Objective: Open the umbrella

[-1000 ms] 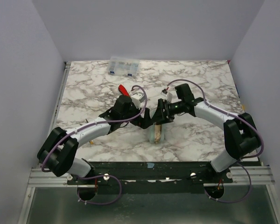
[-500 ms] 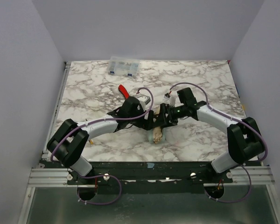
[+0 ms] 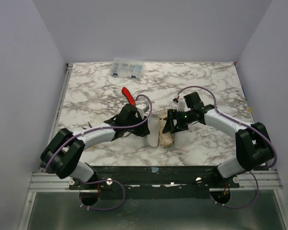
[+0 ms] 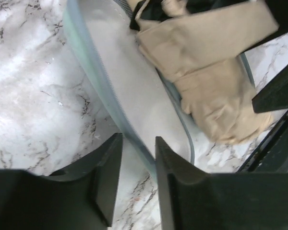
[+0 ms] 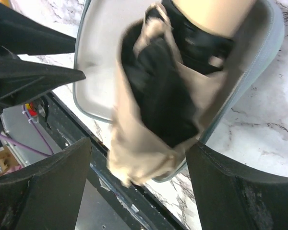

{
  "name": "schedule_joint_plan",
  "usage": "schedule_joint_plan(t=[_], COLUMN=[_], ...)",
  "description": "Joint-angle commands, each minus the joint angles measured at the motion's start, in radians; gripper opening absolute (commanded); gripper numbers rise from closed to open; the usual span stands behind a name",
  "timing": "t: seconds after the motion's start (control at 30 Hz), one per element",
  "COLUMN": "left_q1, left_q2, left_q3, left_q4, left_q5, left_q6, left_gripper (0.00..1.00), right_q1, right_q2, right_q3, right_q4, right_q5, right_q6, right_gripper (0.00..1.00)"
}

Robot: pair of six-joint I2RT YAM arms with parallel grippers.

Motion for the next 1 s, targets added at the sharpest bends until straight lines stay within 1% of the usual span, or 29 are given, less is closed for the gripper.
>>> schedule_joint_plan(t=[0.0,0.03,0.1,0.17,0.27,0.37,0.4,0.47,0.53,0.57,0.63,0.67,0.7,0.73,0.8,0.83,0.87,0.9,0.93,0.97], left_q1=[0.008,0.008,0.007,0.007,0.007,0.004,0.001,-0.004,-0.011,-0.013,-0.013,-0.01,-0.007,0.0,0.02,0.031,0.046,0.061,0.081,0.1], left_q2=[-0.001,0.008,0.025,0.035,0.04,0.045,0.046,0.05,0.053,0.055,0.059,0.058,0.054,0.045,0.023,0.009,-0.011,-0.034,-0.055,-0.08], left_q3=[0.003,0.015,0.03,0.039,0.051,0.061,0.066,0.075,0.086,0.095,0.118,0.132,0.148,0.162,0.194,0.211,0.225,0.238,0.25,0.262], left_q4=[0.035,0.035,0.037,0.044,0.057,0.069,0.069,0.071,0.067,0.061,0.038,0.02,0.001,-0.013,-0.04,-0.059,-0.073,-0.083,-0.085,-0.095], left_q5=[0.054,0.06,0.066,0.066,0.08,0.09,0.091,0.098,0.088,0.078,0.057,0.046,0.045,0.047,0.049,0.052,0.051,0.044,0.042,0.042], left_q6=[0.003,0.0,-0.007,-0.013,-0.02,-0.028,-0.028,-0.02,-0.011,-0.004,0.01,0.024,0.045,0.061,0.096,0.11,0.132,0.147,0.167,0.185], left_gripper=[0.23,0.16,0.1,0.08,0.08,0.08,0.11,0.17,0.25,0.29,0.34,0.37,0.41,0.49,0.7,0.8,0.86,0.96,0.99,0.99], right_q1=[-0.007,-0.007,-0.007,-0.007,-0.008,-0.007,-0.007,-0.007,-0.007,-0.007,-0.007,-0.009,-0.009,-0.009,-0.014,-0.018,-0.027,-0.034,-0.047,-0.067], right_q2=[0.028,0.036,0.054,0.068,0.083,0.1,0.106,0.122,0.141,0.151,0.166,0.17,0.171,0.172,0.172,0.172,0.173,0.178,0.185,0.197], right_q3=[-0.002,0.001,0.007,0.007,-0.005,-0.016,-0.016,-0.013,-0.006,-0.002,0.016,0.029,0.039,0.055,0.081,0.092,0.101,0.114,0.124,0.14], right_q4=[0.032,0.044,0.057,0.063,0.074,0.084,0.086,0.086,0.089,0.089,0.089,0.088,0.086,0.082,0.076,0.072,0.072,0.071,0.071,0.072], right_q5=[0.059,0.057,0.062,0.071,0.109,0.148,0.162,0.211,0.271,0.297,0.323,0.325,0.333,0.34,0.356,0.364,0.372,0.379,0.382,0.385], right_q6=[0.057,0.072,0.095,0.1,0.104,0.108,0.108,0.103,0.1,0.101,0.103,0.102,0.098,0.094,0.085,0.082,0.081,0.079,0.076,0.076], right_gripper=[0.82,0.82,0.82,0.82,0.81,0.78,0.78,0.74,0.65,0.6,0.46,0.41,0.34,0.28,0.14,0.09,0.03,0.01,0.01,0.01])
